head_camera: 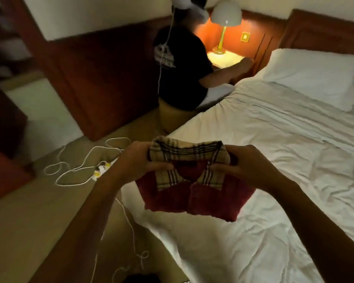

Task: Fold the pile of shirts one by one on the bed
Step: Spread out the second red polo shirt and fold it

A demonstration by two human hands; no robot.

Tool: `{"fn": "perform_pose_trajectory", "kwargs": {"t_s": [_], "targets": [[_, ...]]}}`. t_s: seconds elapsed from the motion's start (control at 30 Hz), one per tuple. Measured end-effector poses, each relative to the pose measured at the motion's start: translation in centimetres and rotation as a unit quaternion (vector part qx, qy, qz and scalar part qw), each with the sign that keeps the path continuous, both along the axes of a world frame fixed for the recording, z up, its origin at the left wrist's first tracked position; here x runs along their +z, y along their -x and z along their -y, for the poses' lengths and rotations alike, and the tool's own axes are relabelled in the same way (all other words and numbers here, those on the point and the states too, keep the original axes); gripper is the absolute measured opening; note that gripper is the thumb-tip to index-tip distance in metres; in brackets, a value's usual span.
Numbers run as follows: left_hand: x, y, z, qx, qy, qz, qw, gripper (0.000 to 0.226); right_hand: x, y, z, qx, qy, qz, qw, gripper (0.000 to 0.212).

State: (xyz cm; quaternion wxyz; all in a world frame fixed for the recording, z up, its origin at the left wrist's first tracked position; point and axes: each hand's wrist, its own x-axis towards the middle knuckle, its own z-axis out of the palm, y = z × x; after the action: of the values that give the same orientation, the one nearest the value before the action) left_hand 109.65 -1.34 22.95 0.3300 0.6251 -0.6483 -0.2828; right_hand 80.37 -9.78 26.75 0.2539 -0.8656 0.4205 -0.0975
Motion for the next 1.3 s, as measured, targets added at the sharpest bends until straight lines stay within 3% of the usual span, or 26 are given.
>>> {"fn": "perform_pose_trajectory", "kwargs": {"t_s": [0.13,0.3,0.43,0.63,0.87,0.97,1.3], "targets": [[0.3,-12.1,-8.9,0.129,-0.023,-0.029,0.991,0.048,0.0,-15.7,-1.3,0.130,-0.024,0.009,0.991,0.071],[1.6,-24.4,-22.7,0.344,-0.019,-0.024,0.939,0.048,0.9,-36.6,-6.4,0.330,-0.029,0.022,0.943,0.074],[3.4,-28.8,-34.1,0.491,-0.017,0.006,0.871,0.054,2.4,-50.4,-13.6,0.483,-0.007,0.027,0.875,0.081],[4.4,-30.9,-47.2,0.666,-0.007,-0.009,0.746,0.061,2.5,-64.9,-25.7,0.620,-0.021,0.048,0.783,0.069],[3.7,-34.8,-55.2,0.785,-0.011,-0.013,0.619,0.045,0.9,-79.2,-36.6,0.757,-0.025,0.045,0.652,0.066],[3.0,-38.2,-56.8,0.817,-0.003,-0.026,0.576,0.048,0.7,-85.7,-40.3,0.795,-0.028,0.035,0.605,0.074],[-0.4,-54.7,-67.0,0.879,0.005,-0.022,0.476,0.052,-1.2,-107.7,-55.5,0.859,0.011,0.038,0.510,0.073]]}}
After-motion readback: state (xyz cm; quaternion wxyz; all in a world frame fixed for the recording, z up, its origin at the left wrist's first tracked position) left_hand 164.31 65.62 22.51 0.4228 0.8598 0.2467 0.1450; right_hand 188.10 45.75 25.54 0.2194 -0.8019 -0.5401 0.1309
